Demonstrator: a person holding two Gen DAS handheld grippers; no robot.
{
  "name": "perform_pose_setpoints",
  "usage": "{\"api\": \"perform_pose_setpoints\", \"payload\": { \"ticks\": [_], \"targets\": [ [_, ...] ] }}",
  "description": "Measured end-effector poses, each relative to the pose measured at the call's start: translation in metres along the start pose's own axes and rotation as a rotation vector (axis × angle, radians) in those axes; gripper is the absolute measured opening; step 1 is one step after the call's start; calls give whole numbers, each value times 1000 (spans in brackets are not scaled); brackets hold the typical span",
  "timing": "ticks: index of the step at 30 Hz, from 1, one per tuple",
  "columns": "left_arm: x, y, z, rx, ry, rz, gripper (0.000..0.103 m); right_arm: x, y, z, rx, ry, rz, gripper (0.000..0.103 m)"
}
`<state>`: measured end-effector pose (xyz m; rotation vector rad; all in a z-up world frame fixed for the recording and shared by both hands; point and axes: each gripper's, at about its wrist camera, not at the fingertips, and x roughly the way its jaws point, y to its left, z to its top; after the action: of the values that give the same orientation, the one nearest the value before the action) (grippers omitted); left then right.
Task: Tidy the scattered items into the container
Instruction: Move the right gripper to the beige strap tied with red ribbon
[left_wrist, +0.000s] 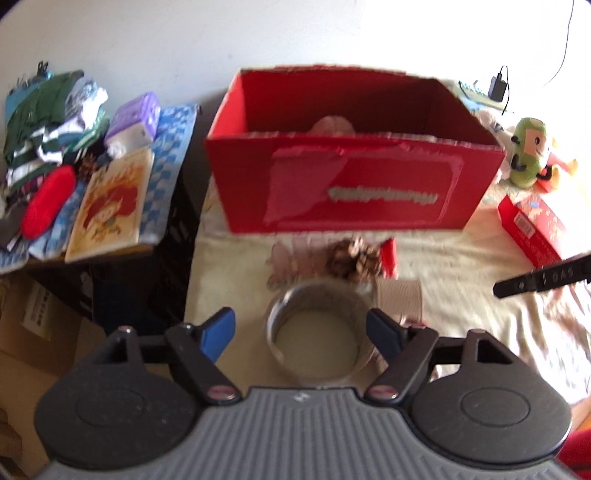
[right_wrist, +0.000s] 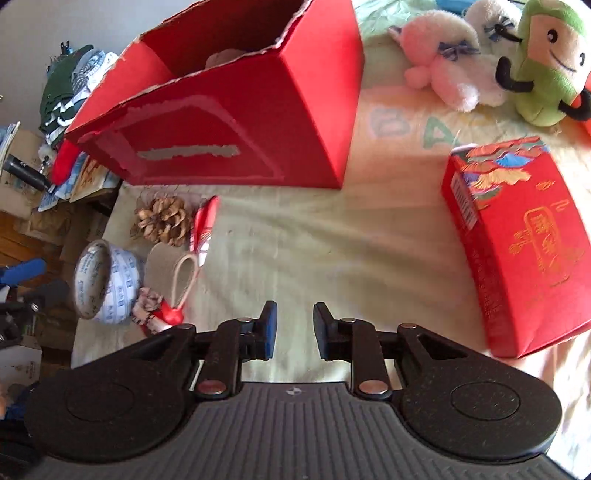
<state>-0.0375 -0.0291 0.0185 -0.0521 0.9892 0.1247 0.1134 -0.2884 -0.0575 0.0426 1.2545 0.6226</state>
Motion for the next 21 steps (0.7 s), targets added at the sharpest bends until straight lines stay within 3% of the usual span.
{"api": "perform_pose_setpoints", "payload": {
  "ticks": [3,10,17,21],
  "targets": [
    [2,1,-11,27,39,-55,79,5,13,-2,-4,22,47,24],
    [19,-14,-28,99,114,-240,79,20,63,-5,-28,21,53,24],
    [43,-21,-35,129,157,-406,76,28,80,-14,28,6,14,25],
    [52,-30,-36,175,171,-459,74,26,81,-19,48,-9,-10,25]
  ]
}}
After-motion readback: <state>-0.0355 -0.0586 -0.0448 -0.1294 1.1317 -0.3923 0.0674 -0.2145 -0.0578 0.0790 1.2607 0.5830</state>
